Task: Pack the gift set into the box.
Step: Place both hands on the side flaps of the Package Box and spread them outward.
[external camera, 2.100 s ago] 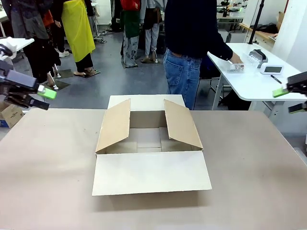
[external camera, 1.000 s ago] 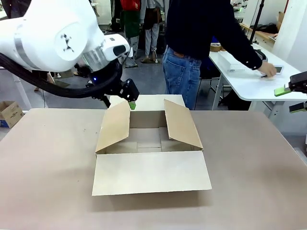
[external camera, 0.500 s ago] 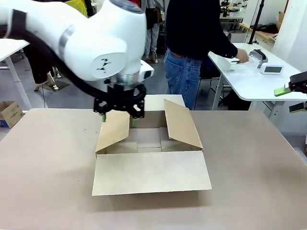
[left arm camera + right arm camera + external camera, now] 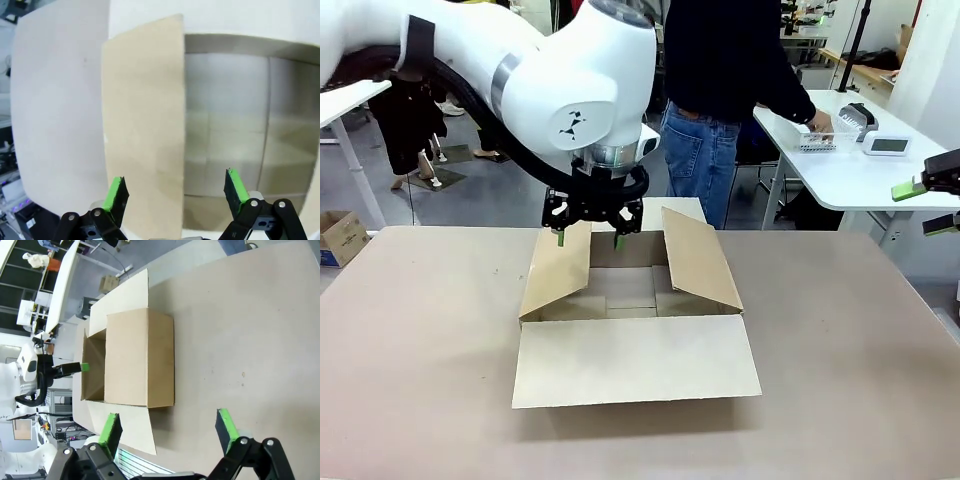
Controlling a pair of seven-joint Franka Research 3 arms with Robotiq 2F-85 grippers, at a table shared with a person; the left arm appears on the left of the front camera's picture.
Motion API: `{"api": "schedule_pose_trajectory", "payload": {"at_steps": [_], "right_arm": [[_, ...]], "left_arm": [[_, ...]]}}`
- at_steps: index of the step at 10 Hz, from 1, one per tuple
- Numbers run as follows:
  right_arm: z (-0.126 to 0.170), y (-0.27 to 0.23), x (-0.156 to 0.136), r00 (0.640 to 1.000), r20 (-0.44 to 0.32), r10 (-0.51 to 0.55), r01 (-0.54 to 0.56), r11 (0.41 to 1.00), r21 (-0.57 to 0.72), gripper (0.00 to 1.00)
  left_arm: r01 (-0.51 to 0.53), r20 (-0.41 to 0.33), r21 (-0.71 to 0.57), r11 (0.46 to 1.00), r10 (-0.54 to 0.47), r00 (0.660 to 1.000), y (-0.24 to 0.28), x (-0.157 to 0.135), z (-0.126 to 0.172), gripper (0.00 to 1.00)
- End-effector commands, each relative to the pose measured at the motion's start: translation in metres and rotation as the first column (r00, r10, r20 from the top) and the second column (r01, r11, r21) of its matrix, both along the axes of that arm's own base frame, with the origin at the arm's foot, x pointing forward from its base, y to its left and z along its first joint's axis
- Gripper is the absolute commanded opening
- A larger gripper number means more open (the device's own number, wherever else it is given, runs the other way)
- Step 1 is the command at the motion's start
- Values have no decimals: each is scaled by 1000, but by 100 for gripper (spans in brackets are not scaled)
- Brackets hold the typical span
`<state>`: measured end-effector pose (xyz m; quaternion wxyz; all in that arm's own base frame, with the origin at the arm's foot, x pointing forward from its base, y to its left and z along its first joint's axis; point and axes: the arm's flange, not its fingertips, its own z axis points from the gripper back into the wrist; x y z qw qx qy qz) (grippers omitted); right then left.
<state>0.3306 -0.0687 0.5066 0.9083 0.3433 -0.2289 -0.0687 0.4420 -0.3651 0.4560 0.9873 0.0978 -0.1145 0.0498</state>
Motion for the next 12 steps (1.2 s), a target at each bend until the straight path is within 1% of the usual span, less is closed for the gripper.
{"api": "schedule_pose_trajectory", "payload": {"at_steps": [1, 2, 3, 4, 5, 7, 9, 10, 11, 12], "right_arm": [[1, 1, 1, 1000, -2, -12, 12, 1000, -7, 100], [1, 1, 1, 1000, -2, -12, 12, 1000, -7, 100], [1, 1, 1, 1000, -2, -12, 12, 1000, -7, 100], [1, 1, 1, 1000, -2, -12, 12, 1000, -7, 100], [1, 1, 1, 1000, -2, -12, 12, 1000, -7, 100], [1, 1, 1, 1000, -2, -12, 12, 1000, -7, 100], [1, 1, 1, 1000, -2, -12, 12, 1000, -7, 100], [1, 1, 1, 1000, -2, -12, 12, 1000, -7, 100], [1, 1, 1, 1000, -2, -12, 12, 1000, -7, 100], [1, 1, 1, 1000, -2, -12, 12, 1000, -7, 100]], "left_arm": [[-70, 20, 68, 995, 69, 997, -13, 5, -10, 100], [-102, 28, 97, 990, 100, 995, -13, 9, -16, 100], [-150, 49, 123, 981, 145, 988, -9, 11, -18, 100], [-181, 52, 162, 970, 174, 983, 0, 13, -19, 100], [-190, 49, 188, 963, 184, 982, 10, 12, -16, 100], [-177, 50, 151, 973, 171, 984, 37, 5, -1, 100], [-195, 76, 105, 975, 188, 979, 67, -4, 17, 100], [-225, 89, 72, 972, 218, 972, 84, -9, 22, 100], [-232, 70, 52, 971, 228, 971, 102, -10, 21, 100], [-283, 66, 50, 958, 279, 958, 122, -10, 17, 100]]}}
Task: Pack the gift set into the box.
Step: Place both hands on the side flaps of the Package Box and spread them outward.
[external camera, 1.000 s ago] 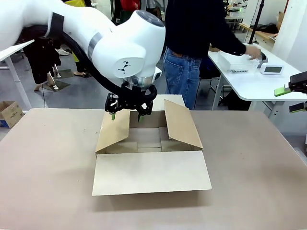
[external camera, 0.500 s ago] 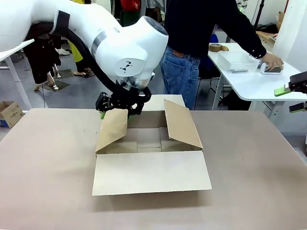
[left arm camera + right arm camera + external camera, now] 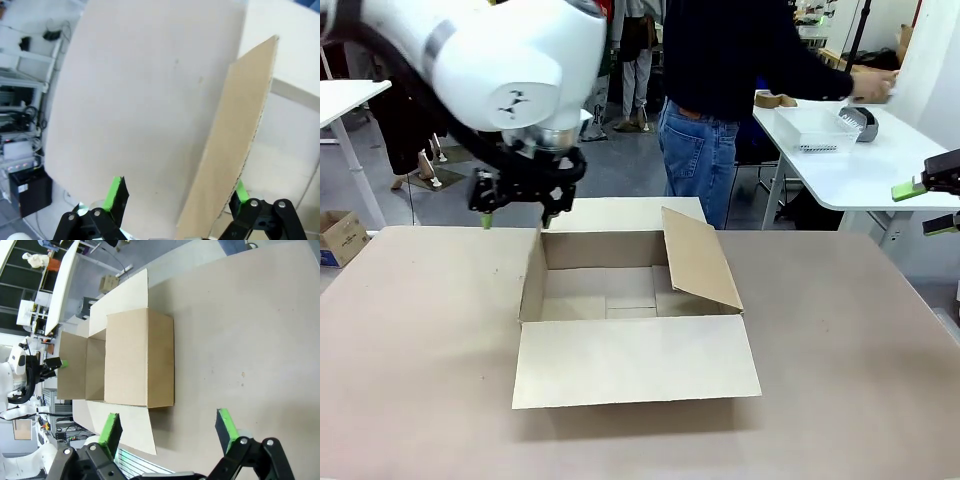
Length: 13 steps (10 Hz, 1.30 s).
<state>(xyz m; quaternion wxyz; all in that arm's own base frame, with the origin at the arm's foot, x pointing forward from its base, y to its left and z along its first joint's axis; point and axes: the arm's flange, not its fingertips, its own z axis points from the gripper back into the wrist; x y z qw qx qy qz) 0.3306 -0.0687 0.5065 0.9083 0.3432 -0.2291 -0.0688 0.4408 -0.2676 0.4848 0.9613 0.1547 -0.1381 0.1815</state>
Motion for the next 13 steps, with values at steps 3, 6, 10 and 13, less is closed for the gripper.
{"api": "schedule_pose_trajectory", "payload": {"at_steps": [3, 6, 10, 13], "right_arm": [[1, 1, 1, 1000, -2, -12, 12, 1000, -7, 100], [1, 1, 1, 1000, -2, -12, 12, 1000, -7, 100], [1, 1, 1, 1000, -2, -12, 12, 1000, -7, 100], [12, 50, 28, 987, 29, 157, -154, 983, -102, 100]], "left_arm": [[-86, -21, -152, 985, 84, 996, 96, -11, -18, 100], [43, -75, -431, 901, -84, 994, 162, -10, -47, 100], [-96, -25, -208, 973, 93, 995, 122, -2, -22, 100], [-96, -25, -208, 973, 93, 995, 122, -2, -22, 100]]}}
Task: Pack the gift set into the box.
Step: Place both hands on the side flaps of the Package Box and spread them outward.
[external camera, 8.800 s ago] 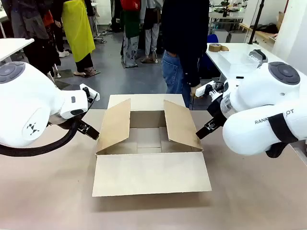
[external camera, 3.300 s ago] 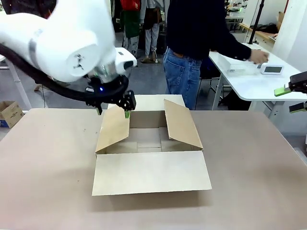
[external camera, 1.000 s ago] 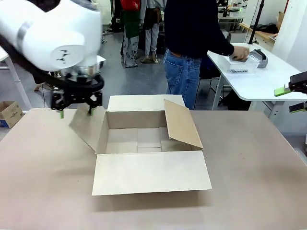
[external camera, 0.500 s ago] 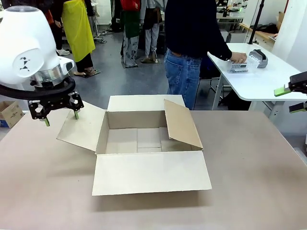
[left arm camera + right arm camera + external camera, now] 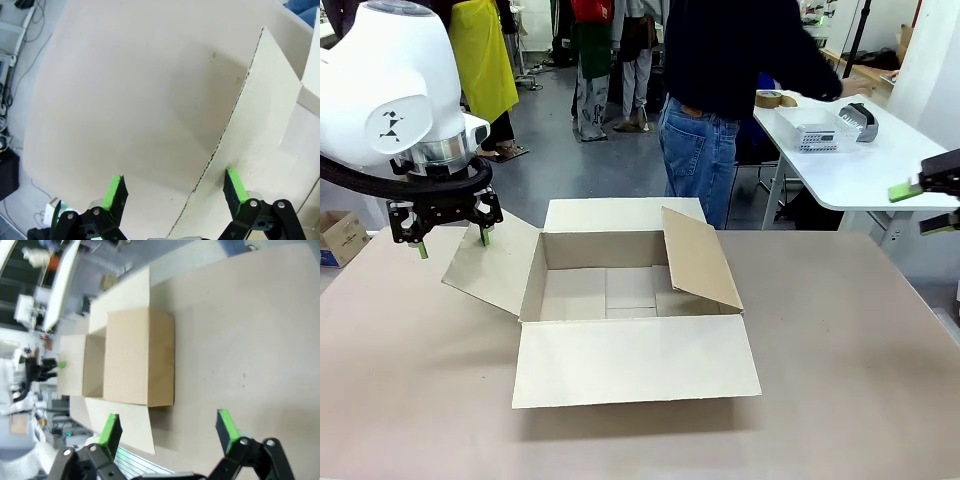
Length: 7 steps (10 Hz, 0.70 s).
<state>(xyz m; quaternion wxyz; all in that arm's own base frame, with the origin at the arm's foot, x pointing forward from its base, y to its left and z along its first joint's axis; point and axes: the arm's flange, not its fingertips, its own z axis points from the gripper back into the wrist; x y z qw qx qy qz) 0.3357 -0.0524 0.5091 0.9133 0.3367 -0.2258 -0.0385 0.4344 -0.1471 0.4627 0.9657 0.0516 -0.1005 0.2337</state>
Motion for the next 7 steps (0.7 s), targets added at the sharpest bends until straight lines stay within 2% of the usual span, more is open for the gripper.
{"api": "schedule_pose_trajectory", "payload": {"at_steps": [1, 2, 3, 4, 5, 6, 7], "right_arm": [[17, 105, 59, 978, 12, 207, -199, 956, -214, 100], [15, 194, 83, 948, -12, 318, -298, 874, -383, 100], [3, 253, 81, 908, -36, 418, -380, 783, -492, 100], [-5, 267, 69, 897, -18, 441, -366, 721, -588, 100], [6, 212, 37, 933, -21, 359, -348, 886, -307, 100], [6, 212, 37, 933, -21, 359, -348, 886, -307, 100], [-11, 291, 44, 888, -47, 458, -432, 792, -431, 100]], "left_arm": [[-14, 2, 18, 1000, 14, 1000, 2, 4, 0, 100], [-14, 2, 18, 1000, 14, 1000, 2, 4, 0, 100], [-14, 2, 18, 1000, 14, 1000, 2, 4, 0, 100], [-14, 2, 18, 1000, 14, 1000, 2, 4, 0, 100], [-14, 2, 18, 1000, 14, 1000, 2, 4, 0, 100], [-14, 2, 18, 1000, 14, 1000, 2, 4, 0, 100], [-14, 2, 18, 1000, 14, 1000, 2, 4, 0, 100]]}}
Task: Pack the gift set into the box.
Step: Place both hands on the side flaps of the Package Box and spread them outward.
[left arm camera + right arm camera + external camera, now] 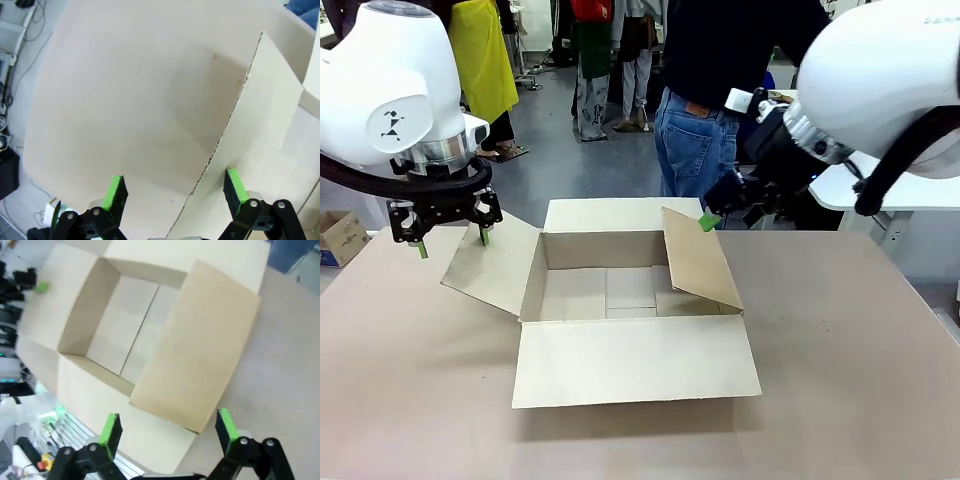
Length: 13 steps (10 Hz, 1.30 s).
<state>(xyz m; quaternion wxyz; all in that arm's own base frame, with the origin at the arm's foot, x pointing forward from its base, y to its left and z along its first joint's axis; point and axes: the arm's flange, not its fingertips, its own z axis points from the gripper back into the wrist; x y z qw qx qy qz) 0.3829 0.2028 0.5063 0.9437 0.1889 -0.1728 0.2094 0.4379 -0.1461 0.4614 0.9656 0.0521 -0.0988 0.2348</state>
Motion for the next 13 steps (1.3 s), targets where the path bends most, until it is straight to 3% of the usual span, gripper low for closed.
{"api": "schedule_pose_trajectory", "payload": {"at_steps": [1, 2, 3, 5, 7, 9, 10, 11, 13], "right_arm": [[-14, 56, 2, 990, -89, -113, 79, 946, -315, 100], [-18, 95, 17, 991, -83, -101, 51, 883, -467, 100], [-14, 118, 29, 991, -55, -126, 79, 849, -522, 100], [-21, 145, 52, 982, -97, -161, 73, 803, -591, 100], [-35, 165, 62, 967, -26, -255, 181, 751, -635, 100], [-66, 183, 73, 975, -4, -223, 176, 779, -602, 100], [-72, 179, 74, 961, 39, -274, 243, 769, -591, 100], [-73, 170, 77, 937, 107, -332, 325, 718, -616, 100], [-77, 151, 80, 907, 180, -381, 384, 571, -726, 100]], "left_arm": [[-11, 6, 18, 1000, 11, 1000, 1, 1, 1, 100], [-11, 6, 18, 1000, 11, 1000, 1, 1, 1, 100], [-11, 6, 18, 1000, 11, 1000, 1, 1, 1, 100], [-11, 6, 18, 1000, 11, 1000, 1, 1, 1, 100], [-11, 6, 18, 1000, 11, 1000, 1, 1, 1, 100], [-11, 6, 18, 1000, 11, 1000, 1, 1, 1, 100], [-11, 6, 18, 1000, 11, 1000, 1, 1, 1, 100], [-11, 6, 18, 1000, 11, 1000, 1, 1, 1, 100], [-11, 6, 18, 1000, 11, 1000, 1, 1, 1, 100]]}}
